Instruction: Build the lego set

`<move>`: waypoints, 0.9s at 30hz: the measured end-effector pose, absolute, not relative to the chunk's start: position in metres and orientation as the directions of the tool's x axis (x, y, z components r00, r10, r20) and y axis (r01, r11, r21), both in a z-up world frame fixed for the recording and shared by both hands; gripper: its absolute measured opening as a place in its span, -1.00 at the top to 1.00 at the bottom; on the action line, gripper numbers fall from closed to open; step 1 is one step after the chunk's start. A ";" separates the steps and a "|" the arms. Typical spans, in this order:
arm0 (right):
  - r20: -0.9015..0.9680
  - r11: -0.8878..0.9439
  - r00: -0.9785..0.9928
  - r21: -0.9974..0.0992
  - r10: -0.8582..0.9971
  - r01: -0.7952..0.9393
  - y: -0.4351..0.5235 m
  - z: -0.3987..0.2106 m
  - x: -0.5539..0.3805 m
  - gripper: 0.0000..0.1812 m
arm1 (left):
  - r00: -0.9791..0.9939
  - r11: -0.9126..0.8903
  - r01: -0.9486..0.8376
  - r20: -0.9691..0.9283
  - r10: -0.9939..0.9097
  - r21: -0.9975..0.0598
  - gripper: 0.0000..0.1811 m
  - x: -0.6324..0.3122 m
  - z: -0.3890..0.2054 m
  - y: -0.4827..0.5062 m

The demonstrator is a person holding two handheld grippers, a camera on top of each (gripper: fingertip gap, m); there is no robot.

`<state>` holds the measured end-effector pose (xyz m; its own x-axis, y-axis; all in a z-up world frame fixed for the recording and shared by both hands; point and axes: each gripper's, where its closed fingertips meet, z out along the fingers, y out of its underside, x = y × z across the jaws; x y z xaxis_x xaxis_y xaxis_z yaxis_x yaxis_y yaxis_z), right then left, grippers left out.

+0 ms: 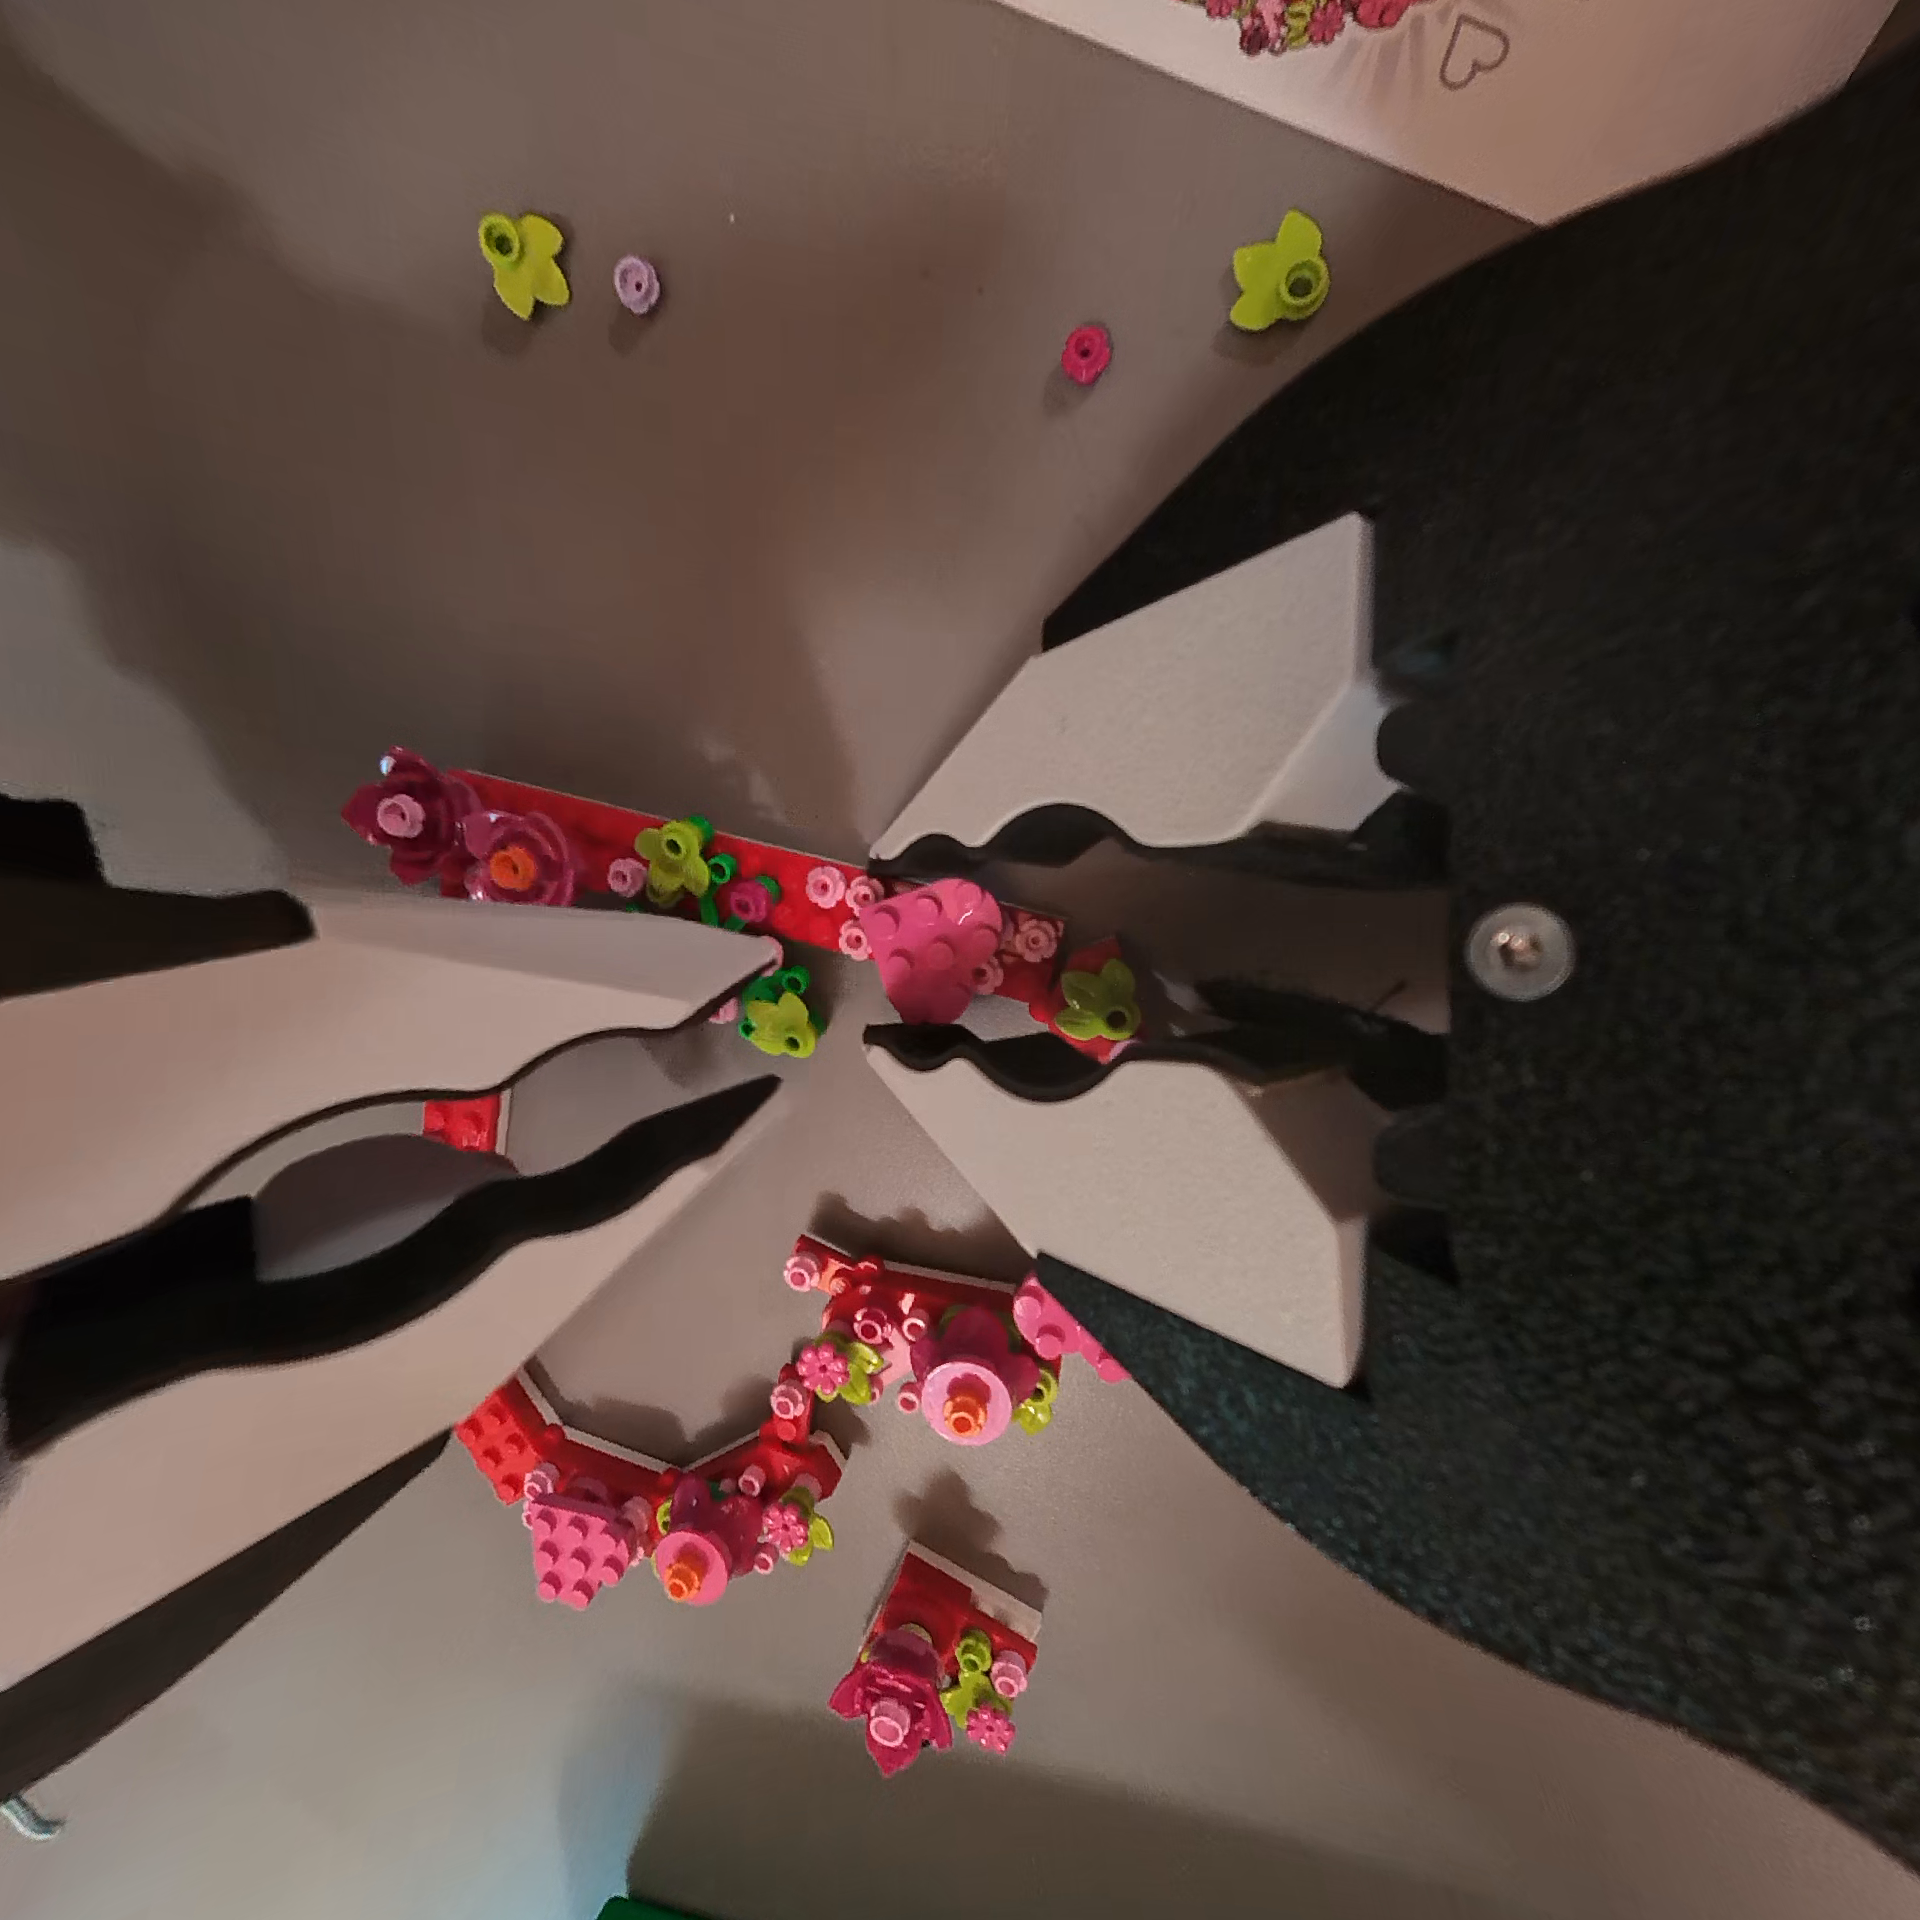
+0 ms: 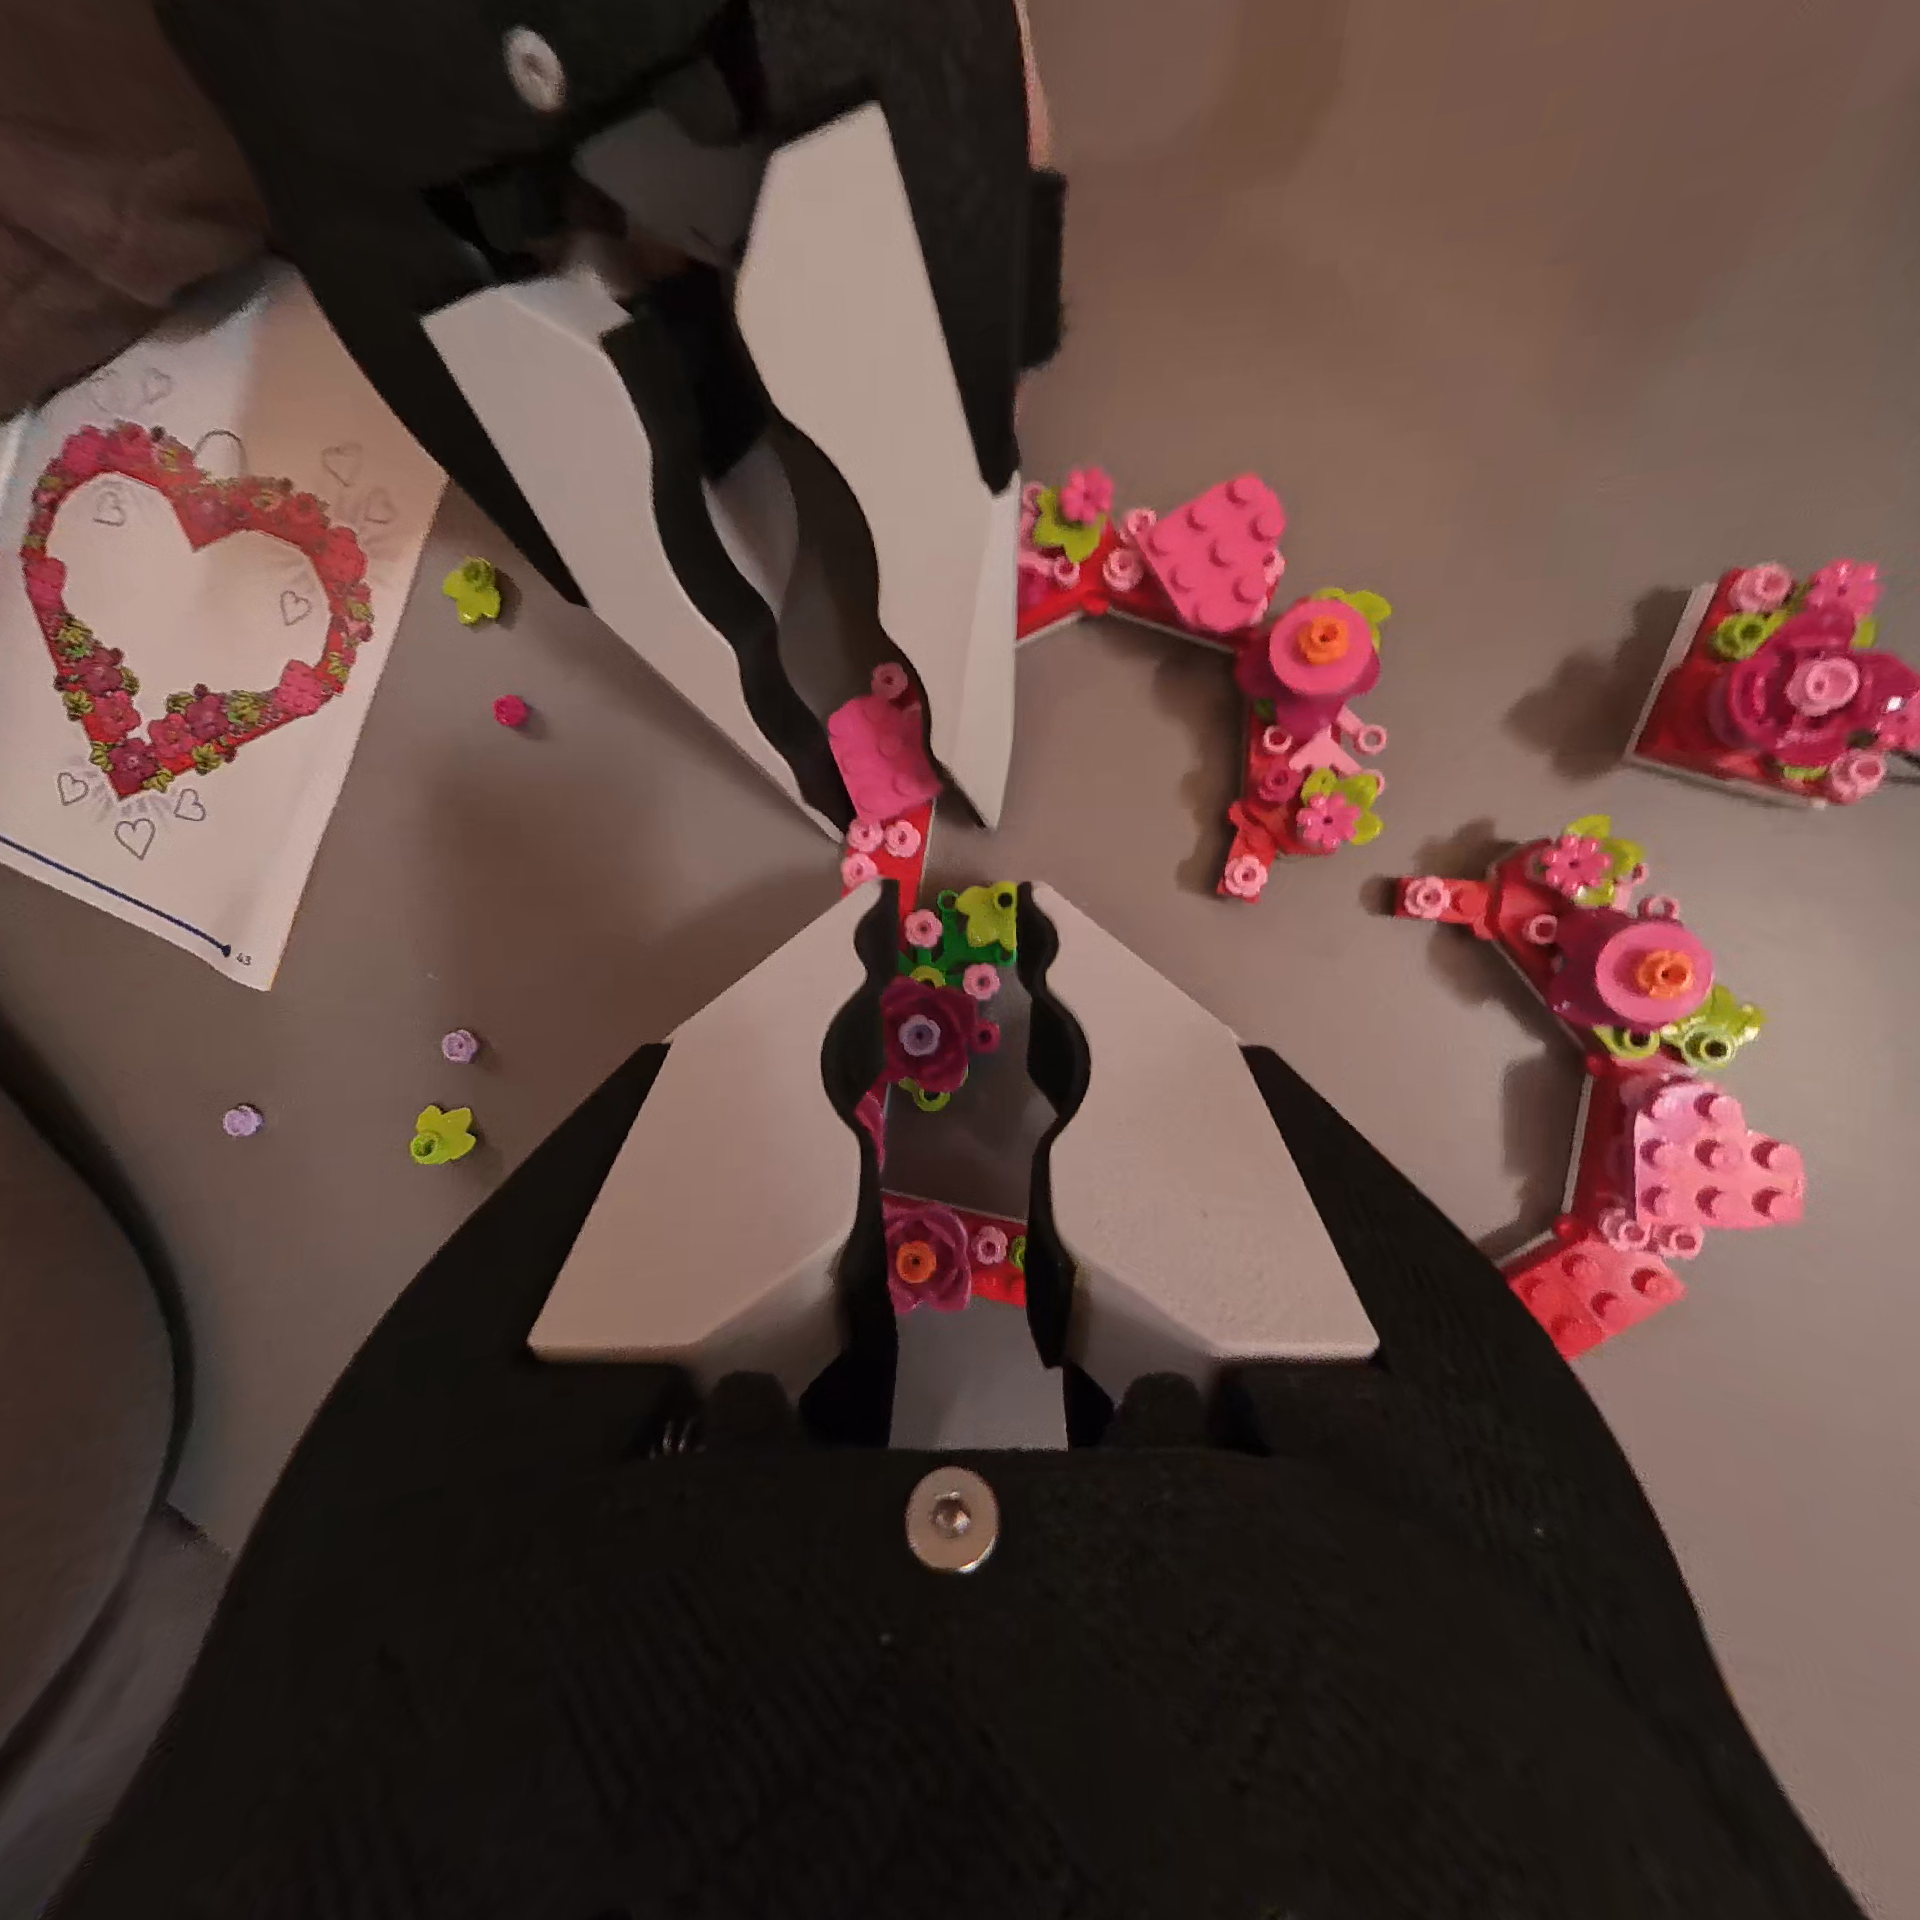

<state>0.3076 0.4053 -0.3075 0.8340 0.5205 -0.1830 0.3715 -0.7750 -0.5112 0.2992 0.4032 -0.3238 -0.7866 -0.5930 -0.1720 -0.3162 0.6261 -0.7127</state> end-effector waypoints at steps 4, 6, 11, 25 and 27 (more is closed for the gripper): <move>-0.216 -0.834 0.860 -0.436 0.462 0.338 0.400 -0.315 0.311 0.79 | -0.787 0.627 -0.317 -0.172 -0.593 -0.712 0.71 0.299 -0.324 0.403; -0.234 -0.853 0.872 -0.422 0.430 0.307 0.401 -0.316 0.312 0.77 | -0.787 0.627 -0.317 -0.172 -0.593 -0.712 0.71 0.299 -0.324 0.403; -0.247 -0.874 0.878 -0.380 0.410 0.301 0.398 -0.321 0.310 0.77 | -0.787 0.628 -0.316 -0.173 -0.592 -0.711 0.71 0.299 -0.324 0.403; -0.187 -0.814 0.853 -0.452 0.487 0.366 0.398 -0.315 0.304 0.94 | -0.787 0.628 -0.316 -0.174 -0.592 -0.711 0.71 0.299 -0.324 0.403; -0.186 -0.810 0.859 -0.473 0.478 0.348 0.401 -0.310 0.307 0.87 | -0.787 0.628 -0.315 -0.174 -0.592 -0.711 0.71 0.299 -0.324 0.403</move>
